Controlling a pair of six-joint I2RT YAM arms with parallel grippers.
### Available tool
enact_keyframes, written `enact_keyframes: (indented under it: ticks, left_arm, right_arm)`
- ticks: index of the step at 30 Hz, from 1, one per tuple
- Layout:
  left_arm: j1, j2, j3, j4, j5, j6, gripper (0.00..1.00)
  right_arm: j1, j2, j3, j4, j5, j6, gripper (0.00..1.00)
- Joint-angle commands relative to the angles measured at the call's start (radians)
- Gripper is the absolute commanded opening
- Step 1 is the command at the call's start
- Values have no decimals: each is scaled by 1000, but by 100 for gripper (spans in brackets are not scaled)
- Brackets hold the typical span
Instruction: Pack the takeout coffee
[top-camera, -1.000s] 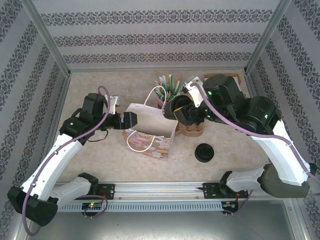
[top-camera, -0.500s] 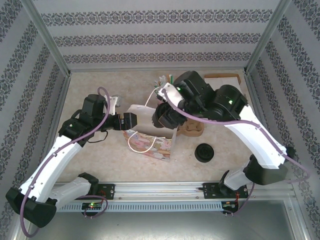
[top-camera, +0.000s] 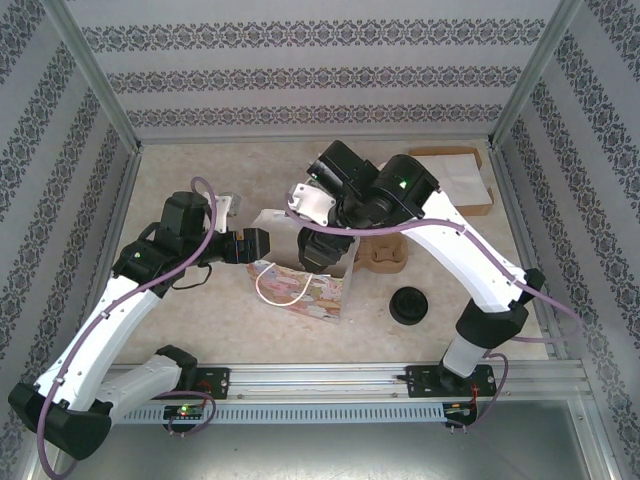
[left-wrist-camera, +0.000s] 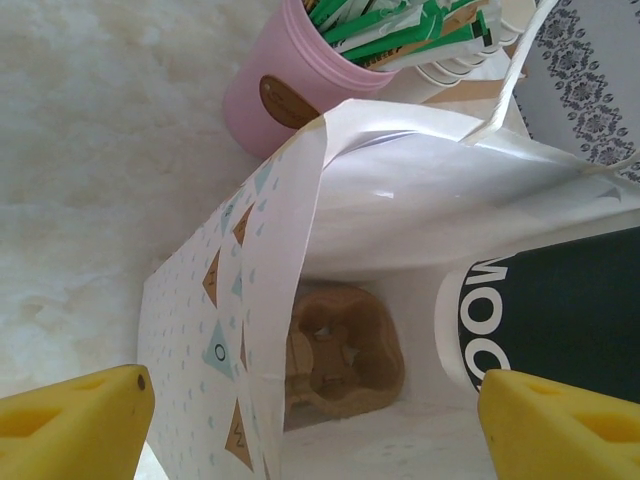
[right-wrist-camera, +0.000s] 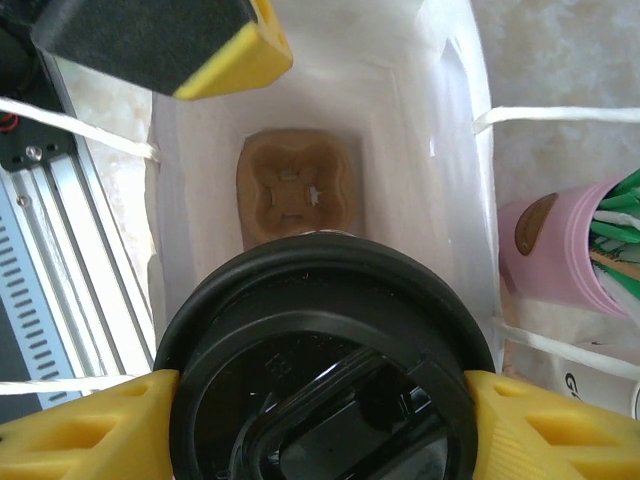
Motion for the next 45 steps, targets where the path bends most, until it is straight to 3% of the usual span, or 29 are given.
enact_keyframes:
  ticks: [1,45]
  left_arm:
    - [-12,-20,21,-40,-23,36,85]
    - [-11,-17,19,-63,-30,52,86]
  right_arm:
    - [2,24,14,-58,-3,-47,65]
    - [-67,147,-85,-58,-57,-209,62]
